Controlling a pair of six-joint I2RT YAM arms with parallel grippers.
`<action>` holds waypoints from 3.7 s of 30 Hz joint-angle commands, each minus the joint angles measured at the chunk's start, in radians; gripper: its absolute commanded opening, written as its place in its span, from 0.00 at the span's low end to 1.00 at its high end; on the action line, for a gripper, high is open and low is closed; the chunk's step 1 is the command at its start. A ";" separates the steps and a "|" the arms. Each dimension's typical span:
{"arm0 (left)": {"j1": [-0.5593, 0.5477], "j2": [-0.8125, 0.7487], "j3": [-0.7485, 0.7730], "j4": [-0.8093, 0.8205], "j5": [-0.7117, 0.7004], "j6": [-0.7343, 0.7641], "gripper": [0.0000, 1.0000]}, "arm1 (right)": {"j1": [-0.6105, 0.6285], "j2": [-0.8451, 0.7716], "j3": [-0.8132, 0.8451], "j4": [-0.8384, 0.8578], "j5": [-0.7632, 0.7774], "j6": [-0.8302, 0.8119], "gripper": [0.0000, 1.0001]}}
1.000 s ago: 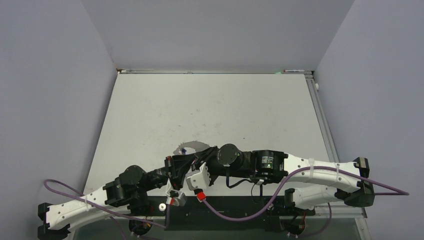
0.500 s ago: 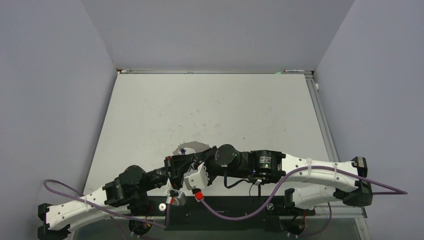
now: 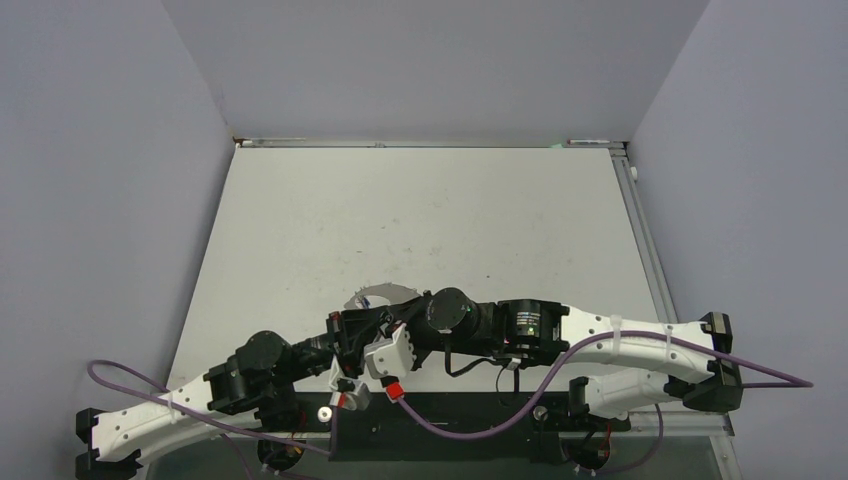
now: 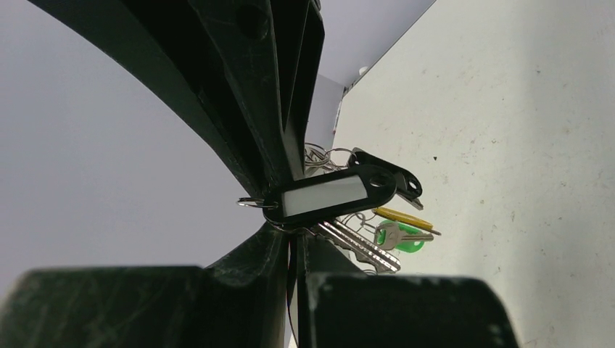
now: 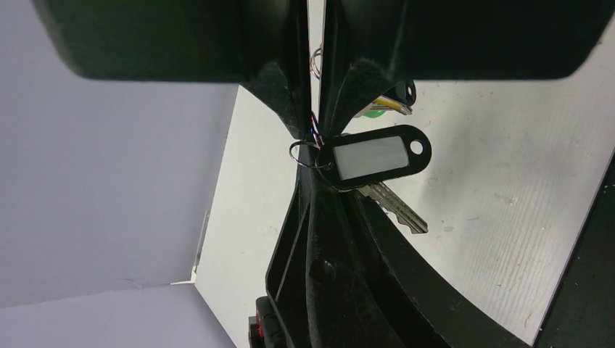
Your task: Put the keys on the keyring
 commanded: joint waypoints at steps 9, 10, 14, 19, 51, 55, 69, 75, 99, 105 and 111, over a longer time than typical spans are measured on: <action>-0.001 -0.015 0.035 0.009 0.045 0.008 0.20 | 0.006 -0.028 0.059 -0.014 0.084 0.023 0.05; -0.001 -0.010 0.036 -0.005 0.045 0.007 0.22 | 0.007 -0.036 0.054 -0.014 0.091 0.025 0.05; -0.001 0.004 0.043 -0.036 0.049 -0.006 0.26 | 0.008 -0.060 0.037 -0.028 0.121 0.033 0.05; 0.004 0.015 0.049 -0.084 0.051 -0.019 0.29 | 0.013 -0.089 0.026 -0.037 0.133 0.051 0.05; 0.352 0.267 0.096 0.501 0.503 -1.004 0.28 | 0.071 -0.272 -0.236 0.204 0.398 0.043 0.05; 0.360 0.302 0.113 0.519 0.481 -1.074 0.28 | 0.072 -0.275 -0.263 0.264 0.440 0.048 0.05; 0.387 0.321 0.161 0.471 0.315 -1.191 0.27 | 0.072 -0.304 -0.351 0.569 0.552 0.161 0.05; 0.387 0.344 0.167 0.451 0.325 -1.183 0.28 | 0.073 -0.295 -0.334 0.599 0.524 0.214 0.05; 0.387 0.412 0.181 0.420 0.336 -1.152 0.32 | 0.074 -0.200 -0.309 0.649 0.516 0.268 0.05; 0.389 0.410 0.184 0.409 0.324 -1.133 0.01 | 0.074 -0.208 -0.312 0.642 0.502 0.284 0.05; 0.389 0.397 0.182 0.397 0.296 -1.116 0.00 | 0.074 -0.232 -0.312 0.632 0.503 0.293 0.05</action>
